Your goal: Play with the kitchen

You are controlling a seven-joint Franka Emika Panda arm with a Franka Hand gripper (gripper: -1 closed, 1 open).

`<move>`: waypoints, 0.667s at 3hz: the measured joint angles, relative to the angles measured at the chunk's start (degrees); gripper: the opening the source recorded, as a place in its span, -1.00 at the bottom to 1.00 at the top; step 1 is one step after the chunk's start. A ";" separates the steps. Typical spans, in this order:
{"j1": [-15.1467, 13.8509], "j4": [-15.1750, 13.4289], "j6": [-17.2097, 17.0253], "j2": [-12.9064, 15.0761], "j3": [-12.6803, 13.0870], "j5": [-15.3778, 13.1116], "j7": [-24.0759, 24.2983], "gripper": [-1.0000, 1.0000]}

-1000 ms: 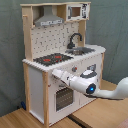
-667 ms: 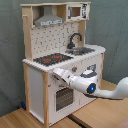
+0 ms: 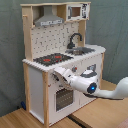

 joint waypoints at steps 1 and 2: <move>0.00 0.01 0.07 0.00 0.07 0.00 0.04 1.00; -0.27 -0.08 1.58 -0.26 -0.69 -0.20 -6.90 1.00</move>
